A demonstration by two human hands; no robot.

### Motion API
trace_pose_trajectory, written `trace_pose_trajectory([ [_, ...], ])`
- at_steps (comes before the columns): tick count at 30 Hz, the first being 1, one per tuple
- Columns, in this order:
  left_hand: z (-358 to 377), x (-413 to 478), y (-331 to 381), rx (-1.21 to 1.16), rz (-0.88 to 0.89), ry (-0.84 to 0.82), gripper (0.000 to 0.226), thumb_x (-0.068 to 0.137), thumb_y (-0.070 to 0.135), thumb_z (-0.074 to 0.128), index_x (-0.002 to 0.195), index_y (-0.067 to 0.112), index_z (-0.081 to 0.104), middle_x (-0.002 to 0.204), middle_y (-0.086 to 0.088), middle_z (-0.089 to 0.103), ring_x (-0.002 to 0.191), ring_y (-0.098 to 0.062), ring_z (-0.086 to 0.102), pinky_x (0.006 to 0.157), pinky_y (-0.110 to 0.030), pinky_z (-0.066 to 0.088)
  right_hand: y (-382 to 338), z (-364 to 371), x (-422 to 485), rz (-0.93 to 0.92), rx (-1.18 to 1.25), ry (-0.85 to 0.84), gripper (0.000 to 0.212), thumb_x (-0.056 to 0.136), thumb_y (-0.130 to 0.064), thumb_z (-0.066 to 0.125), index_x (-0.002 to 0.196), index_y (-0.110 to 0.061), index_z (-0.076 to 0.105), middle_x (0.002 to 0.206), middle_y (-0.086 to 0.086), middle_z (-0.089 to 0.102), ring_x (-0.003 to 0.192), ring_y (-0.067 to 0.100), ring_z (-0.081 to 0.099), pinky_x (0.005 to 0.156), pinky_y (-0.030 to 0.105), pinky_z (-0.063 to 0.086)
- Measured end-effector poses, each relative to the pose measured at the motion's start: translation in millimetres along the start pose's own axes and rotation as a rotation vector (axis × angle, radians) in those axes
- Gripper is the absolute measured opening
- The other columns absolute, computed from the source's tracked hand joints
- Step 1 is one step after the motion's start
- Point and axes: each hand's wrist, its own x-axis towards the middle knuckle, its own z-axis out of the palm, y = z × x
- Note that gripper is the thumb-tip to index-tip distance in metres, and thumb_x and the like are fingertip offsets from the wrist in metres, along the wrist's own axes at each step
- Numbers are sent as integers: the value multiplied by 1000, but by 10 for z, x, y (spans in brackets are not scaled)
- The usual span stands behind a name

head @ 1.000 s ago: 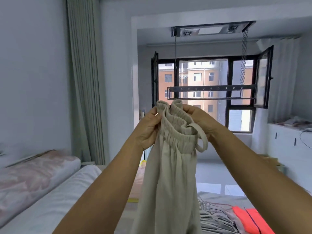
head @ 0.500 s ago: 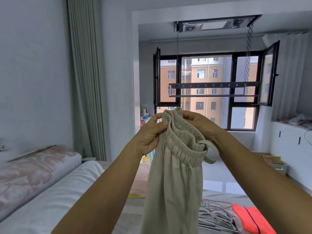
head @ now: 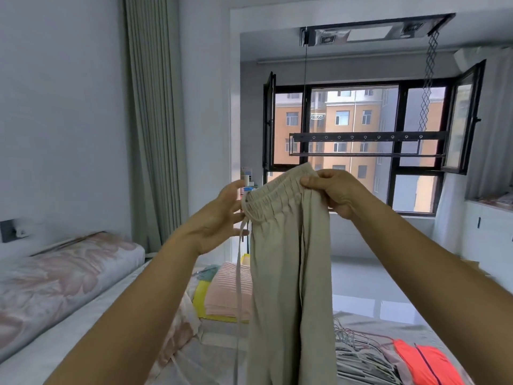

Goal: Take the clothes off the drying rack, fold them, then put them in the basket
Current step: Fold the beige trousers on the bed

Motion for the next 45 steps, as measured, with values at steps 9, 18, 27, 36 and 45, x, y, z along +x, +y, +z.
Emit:
trace_pose_trajectory([
  [9,-292,353,253,190,58,251,15,85,9,64,99,12,64,94,0,67,83,-14,62,73,-24,51,-214,144,150,-91,49,-65,14,83,-10,67,95,-5,64,91,6,66,79,15,62,76,24,54],
  [18,-359,676,508,196,177,245,43,84,15,67,120,20,44,93,3,61,74,-6,62,75,-25,49,-310,181,412,-171,106,46,4,90,-15,60,88,-16,57,88,-1,64,78,11,61,79,29,54],
  [27,-652,587,-1123,156,-164,296,15,85,14,65,99,12,65,94,-2,71,89,-20,65,77,-28,53,85,94,930,-180,71,147,8,88,-20,64,86,-18,57,89,-2,64,74,11,59,67,26,52],
  [36,-711,711,-1776,268,-161,384,57,71,15,81,119,16,50,102,-2,66,92,-19,65,66,-21,54,284,152,1330,-193,146,217,12,86,-18,66,91,-16,55,108,6,62,93,18,60,87,36,53],
  [45,-949,917,-2615,301,-277,573,18,72,14,76,76,7,60,74,-7,58,66,-19,52,54,-21,44,519,-61,1737,-209,133,322,13,87,-19,66,87,-18,52,96,1,62,78,10,59,75,28,55],
])
